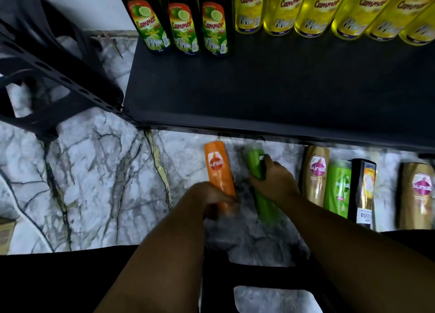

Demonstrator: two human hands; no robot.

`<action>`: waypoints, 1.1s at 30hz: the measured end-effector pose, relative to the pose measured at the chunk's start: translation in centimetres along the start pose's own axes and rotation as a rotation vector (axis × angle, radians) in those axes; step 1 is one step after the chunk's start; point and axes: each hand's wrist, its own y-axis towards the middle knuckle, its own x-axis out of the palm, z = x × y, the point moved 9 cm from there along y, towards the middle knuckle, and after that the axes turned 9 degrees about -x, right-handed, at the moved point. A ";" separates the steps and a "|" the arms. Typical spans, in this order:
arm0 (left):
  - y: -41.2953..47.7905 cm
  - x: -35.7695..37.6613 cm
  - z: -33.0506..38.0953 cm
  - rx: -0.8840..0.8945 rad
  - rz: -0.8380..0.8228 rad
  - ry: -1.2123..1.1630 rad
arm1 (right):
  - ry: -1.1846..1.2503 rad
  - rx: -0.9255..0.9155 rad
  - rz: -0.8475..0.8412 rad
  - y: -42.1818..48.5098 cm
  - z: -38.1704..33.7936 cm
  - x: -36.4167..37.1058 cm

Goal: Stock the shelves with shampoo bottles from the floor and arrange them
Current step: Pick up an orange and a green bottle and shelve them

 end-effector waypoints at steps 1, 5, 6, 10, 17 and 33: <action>0.3 0.5 -0.5 -0.004 0.008 0.014 | -0.006 -0.004 -0.002 0.0 0.0 0.0; 0.9 0.6 -0.8 0.022 0.072 0.032 | -0.028 0.000 0.043 0.1 -0.3 -0.3; 1.0 0.5 -0.5 0.036 0.091 0.031 | -0.052 0.005 0.063 0.1 -0.5 -0.4; -0.1 -1.6 1.3 0.142 0.318 0.078 | -0.215 0.031 0.056 0.0 -1.3 0.0; -1.0 -2.9 3.9 0.353 0.449 -0.061 | 0.416 0.189 0.075 0.1 0.5 -0.9; -0.2 -3.5 3.4 0.408 0.374 -0.224 | 0.222 0.230 -0.001 1.1 1.3 -0.9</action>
